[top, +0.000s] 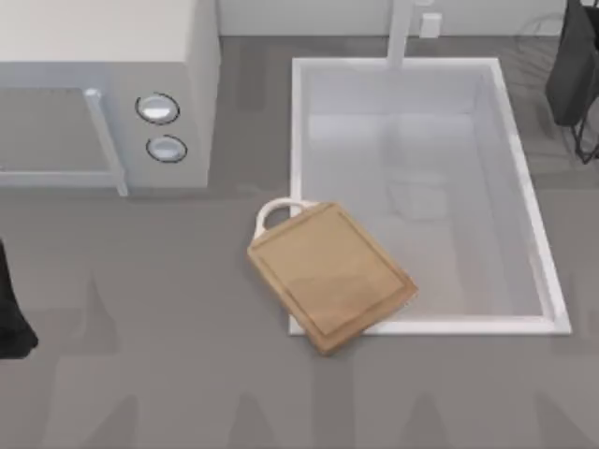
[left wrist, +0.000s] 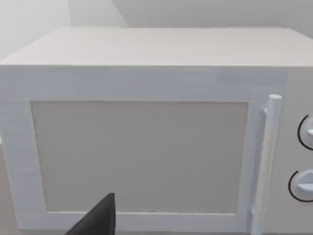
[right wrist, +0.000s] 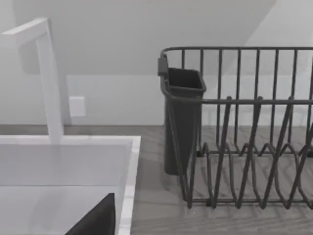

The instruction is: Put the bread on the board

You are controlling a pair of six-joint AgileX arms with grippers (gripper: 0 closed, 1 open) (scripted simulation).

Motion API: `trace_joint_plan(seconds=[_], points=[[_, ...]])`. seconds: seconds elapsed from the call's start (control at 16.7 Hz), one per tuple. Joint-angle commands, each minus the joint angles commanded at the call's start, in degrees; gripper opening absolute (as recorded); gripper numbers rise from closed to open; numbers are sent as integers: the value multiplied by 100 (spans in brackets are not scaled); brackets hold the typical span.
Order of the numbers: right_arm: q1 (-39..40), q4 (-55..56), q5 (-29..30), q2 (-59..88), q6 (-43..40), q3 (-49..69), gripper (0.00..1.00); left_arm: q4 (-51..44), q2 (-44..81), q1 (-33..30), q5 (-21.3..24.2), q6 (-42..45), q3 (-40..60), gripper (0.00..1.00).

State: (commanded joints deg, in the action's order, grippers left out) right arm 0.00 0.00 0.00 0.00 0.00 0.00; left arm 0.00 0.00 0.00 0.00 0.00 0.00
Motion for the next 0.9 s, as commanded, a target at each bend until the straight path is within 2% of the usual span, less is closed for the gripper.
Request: trace_joint_plan(seconds=[0.24,0.42,0.9], points=[[0,0,0,0,0,0,100,-156,175,71,-19,161,120,100],[0,0,0,0,0,0,100,-761,885,278,-71,803,672,100],[0,0,0,0,0,0,100,-2744,4558,924,-121,3145,3073,100]])
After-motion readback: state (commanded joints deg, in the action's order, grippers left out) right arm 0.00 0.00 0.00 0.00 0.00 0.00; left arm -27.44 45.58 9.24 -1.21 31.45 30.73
